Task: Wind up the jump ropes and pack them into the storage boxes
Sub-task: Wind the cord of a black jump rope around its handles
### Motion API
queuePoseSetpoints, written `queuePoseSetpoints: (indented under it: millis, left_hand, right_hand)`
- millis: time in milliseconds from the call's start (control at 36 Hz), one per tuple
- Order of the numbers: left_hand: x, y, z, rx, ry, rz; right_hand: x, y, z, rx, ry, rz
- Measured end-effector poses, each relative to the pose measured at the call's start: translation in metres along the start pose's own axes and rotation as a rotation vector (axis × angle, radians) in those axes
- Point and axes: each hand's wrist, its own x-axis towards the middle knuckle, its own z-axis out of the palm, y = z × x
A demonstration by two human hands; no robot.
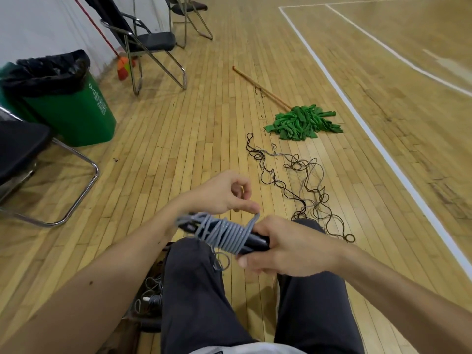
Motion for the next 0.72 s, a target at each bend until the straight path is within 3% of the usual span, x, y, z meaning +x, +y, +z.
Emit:
queuePoseSetpoints:
  millis: [56, 83, 139, 194, 222, 250, 306, 389, 528, 722]
  left_hand:
    - [0.034, -0.074, 0.007, 0.06, -0.013, -0.161]
    - [0.077, -0.161, 0.015, 0.024, -0.034, -0.296]
    - [0.139, -0.259, 0.018, -0.197, -0.127, -0.259]
    - [0.095, -0.216, 0.032, -0.269, -0.102, -0.305]
    - [0.045, -0.135, 0.033, -0.252, -0.081, -0.287]
    - [0.01, -0.058, 0.033, -0.232, -0.103, -0.204]
    - [-0.009, -0.027, 0.036, -0.103, 0.023, -0.046]
    - [-0.018, -0.028, 0.037, -0.133, 0.096, -0.052]
    - [-0.029, -0.026, 0.039, 0.024, 0.136, 0.023]
    - [-0.037, -0.014, 0.04, 0.242, 0.161, 0.104]
  right_hand:
    - [-0.001, 0.003, -0.004, 0.08, 0.058, -0.004]
    - [-0.001, 0.005, -0.006, 0.127, 0.086, -0.002]
    - [0.001, 0.009, -0.006, 0.226, 0.136, -0.003]
    - [0.003, 0.011, -0.004, 0.297, 0.175, -0.004]
    - [0.004, 0.013, -0.003, 0.324, 0.193, -0.003]
    - [0.005, 0.014, -0.003, 0.344, 0.213, 0.0]
    - [0.006, 0.018, -0.004, 0.378, 0.269, 0.014]
    - [0.006, 0.024, -0.01, 0.436, 0.35, 0.054]
    - [0.008, 0.042, -0.02, 0.568, 0.438, 0.157]
    - [0.011, 0.062, -0.023, 0.487, 0.462, 0.27]
